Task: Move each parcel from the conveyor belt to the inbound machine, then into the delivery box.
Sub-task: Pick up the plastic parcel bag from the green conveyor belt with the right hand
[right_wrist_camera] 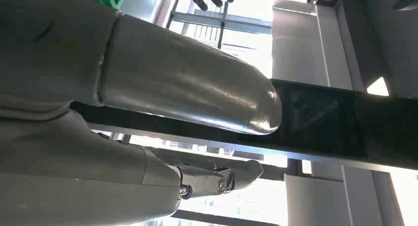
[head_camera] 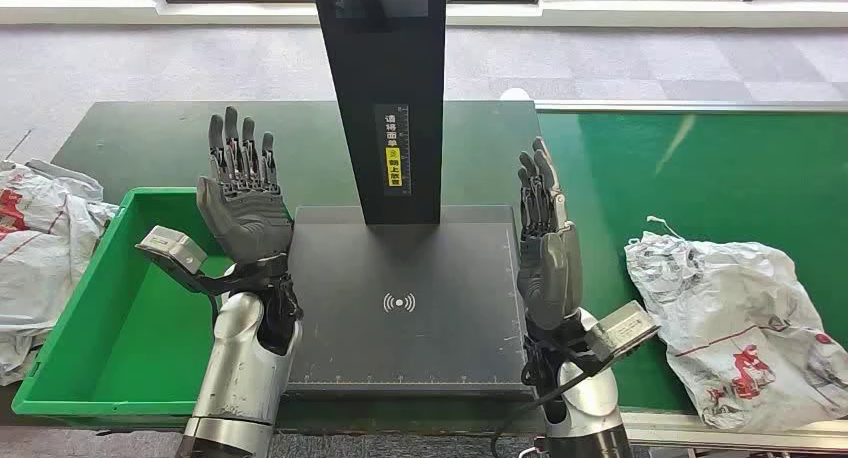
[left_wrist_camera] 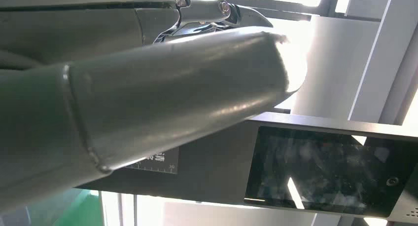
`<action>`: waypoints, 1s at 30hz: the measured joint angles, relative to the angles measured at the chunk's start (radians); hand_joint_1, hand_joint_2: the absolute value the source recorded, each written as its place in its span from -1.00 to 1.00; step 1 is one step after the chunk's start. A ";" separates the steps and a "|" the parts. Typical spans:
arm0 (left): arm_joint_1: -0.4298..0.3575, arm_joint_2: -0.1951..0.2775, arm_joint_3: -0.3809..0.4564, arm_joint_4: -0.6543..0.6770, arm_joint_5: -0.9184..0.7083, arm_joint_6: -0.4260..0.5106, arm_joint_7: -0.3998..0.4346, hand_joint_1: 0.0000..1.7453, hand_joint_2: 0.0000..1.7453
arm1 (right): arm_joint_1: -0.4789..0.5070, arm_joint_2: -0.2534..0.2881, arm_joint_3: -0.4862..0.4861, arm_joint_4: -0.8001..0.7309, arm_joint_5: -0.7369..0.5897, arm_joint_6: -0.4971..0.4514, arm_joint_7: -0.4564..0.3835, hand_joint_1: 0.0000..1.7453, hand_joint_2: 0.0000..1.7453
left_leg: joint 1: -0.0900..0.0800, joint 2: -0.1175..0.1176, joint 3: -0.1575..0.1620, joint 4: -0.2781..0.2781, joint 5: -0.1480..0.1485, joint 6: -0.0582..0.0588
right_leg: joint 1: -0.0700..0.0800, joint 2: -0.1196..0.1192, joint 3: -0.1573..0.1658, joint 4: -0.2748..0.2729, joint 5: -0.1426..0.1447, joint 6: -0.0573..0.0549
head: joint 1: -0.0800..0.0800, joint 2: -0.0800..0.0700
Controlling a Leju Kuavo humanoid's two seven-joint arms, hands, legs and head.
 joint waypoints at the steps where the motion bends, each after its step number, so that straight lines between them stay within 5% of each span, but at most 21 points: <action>1: 0.000 0.000 0.000 0.000 0.000 0.000 0.000 -1.00 -1.00 | 0.000 0.000 0.000 0.000 0.000 0.000 0.000 -1.00 -1.00 | 0.000 0.000 0.000 0.000 0.000 0.000 | 0.000 0.000 0.000 0.000 0.000 0.000 | 0.000 0.000; 30: 0.000 0.000 0.000 0.000 0.000 0.000 0.000 -1.00 -1.00 | 0.000 0.000 0.000 0.000 0.000 0.000 0.000 -1.00 -1.00 | 0.000 0.000 0.000 0.000 0.000 0.000 | 0.000 0.000 0.000 0.000 0.000 0.000 | 0.000 0.000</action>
